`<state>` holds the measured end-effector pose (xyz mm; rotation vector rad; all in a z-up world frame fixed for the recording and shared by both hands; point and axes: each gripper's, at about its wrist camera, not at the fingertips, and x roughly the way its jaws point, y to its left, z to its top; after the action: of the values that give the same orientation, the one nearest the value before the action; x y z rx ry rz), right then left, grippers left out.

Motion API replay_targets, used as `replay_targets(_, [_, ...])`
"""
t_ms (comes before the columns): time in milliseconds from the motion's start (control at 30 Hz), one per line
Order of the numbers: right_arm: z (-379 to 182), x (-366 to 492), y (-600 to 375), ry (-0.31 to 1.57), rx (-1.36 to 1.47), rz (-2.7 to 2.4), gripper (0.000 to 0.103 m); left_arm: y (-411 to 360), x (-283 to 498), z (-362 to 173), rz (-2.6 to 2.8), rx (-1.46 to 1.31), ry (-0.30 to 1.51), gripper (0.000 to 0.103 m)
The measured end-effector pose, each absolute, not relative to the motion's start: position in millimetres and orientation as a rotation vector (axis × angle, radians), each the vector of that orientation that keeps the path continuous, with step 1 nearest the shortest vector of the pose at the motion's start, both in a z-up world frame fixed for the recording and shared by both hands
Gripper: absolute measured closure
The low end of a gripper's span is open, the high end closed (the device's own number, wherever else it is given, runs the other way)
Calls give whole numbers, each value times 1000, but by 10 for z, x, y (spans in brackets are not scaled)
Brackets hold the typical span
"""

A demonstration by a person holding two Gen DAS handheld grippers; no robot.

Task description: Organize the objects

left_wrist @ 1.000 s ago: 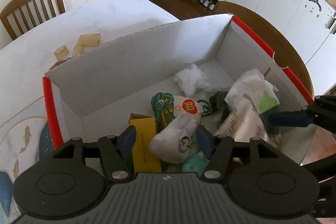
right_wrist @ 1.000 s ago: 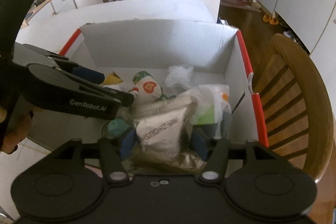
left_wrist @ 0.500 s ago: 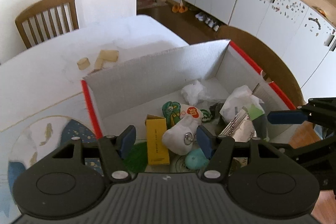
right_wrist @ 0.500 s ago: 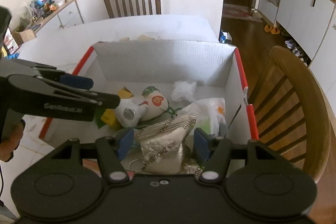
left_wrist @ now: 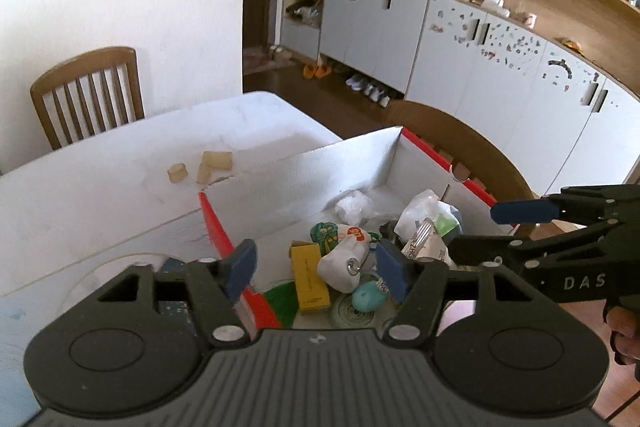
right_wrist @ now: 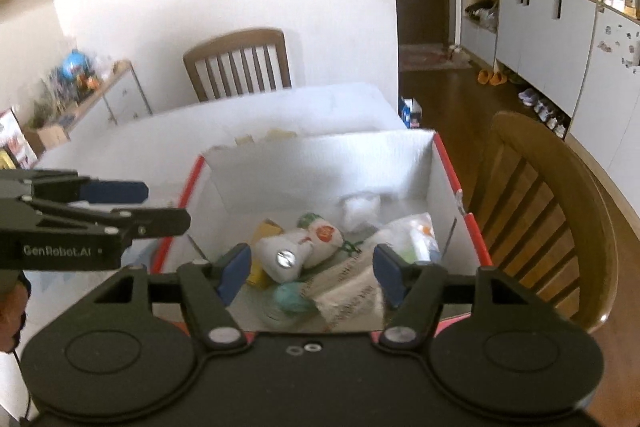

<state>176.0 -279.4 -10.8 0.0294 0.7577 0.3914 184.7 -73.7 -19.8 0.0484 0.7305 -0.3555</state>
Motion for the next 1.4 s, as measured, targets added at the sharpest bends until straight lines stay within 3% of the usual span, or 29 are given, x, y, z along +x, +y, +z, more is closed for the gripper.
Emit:
replay_targets(333, [73,1361,-2565,661,82,351,15,-314,1549,-40,-364,-7,669,16])
replay_targets(433, [92,1269,-2514,643,101,337,10,-197,1476,-18,-370,-27,654,0])
replay_targets(667, [87,1082,-2419,614,141,302,1,15,1346,-11,-374,-53,627,0])
replay_targets(1400, [73,672,-2262,549,188,212,1,215,1058,23,-423,-10,571,0])
